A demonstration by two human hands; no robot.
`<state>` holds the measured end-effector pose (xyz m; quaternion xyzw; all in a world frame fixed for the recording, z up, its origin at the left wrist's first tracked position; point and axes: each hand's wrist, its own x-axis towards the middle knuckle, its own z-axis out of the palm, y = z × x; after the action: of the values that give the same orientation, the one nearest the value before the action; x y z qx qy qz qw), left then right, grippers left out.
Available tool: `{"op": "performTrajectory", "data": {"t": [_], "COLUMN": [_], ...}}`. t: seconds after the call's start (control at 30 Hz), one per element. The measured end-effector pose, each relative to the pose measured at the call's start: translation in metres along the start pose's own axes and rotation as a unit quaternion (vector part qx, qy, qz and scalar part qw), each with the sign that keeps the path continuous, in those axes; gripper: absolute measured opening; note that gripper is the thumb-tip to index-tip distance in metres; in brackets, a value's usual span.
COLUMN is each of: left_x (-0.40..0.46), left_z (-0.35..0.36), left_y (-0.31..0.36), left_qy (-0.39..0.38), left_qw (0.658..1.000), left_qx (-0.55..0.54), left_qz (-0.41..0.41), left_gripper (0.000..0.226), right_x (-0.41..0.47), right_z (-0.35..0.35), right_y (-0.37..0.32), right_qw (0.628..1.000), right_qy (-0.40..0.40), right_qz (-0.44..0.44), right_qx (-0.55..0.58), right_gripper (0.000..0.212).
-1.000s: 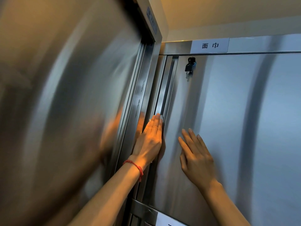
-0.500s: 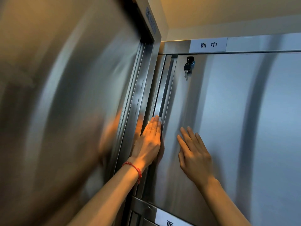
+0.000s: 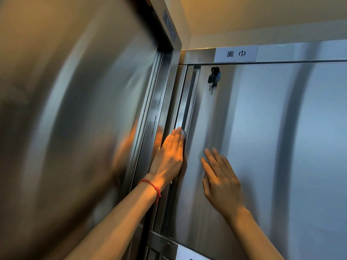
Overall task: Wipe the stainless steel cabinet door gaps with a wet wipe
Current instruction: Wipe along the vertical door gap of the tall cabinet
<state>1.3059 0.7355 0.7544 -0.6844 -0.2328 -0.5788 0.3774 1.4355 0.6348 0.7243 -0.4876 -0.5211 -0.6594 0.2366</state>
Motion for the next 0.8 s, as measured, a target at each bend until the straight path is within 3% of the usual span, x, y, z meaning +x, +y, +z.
{"op": "performTrajectory", "data": {"t": [0.23, 0.8], "left_x": [0.007, 0.009], "left_z": [0.004, 0.017], "left_y": [-0.003, -0.011], "left_qy": [-0.027, -0.013], "left_qw": [0.999, 0.998], "left_qx": [0.038, 0.052], "left_qz": [0.017, 0.024], "left_gripper": [0.051, 0.056], "right_x": [-0.001, 0.001], "right_z": [0.001, -0.002], "right_y": [0.0, -0.001], "right_qw": [1.0, 1.0], "right_qy": [0.004, 0.004], "right_qz": [0.002, 0.001], "right_qx": [0.003, 0.005], "right_gripper": [0.044, 0.044]}}
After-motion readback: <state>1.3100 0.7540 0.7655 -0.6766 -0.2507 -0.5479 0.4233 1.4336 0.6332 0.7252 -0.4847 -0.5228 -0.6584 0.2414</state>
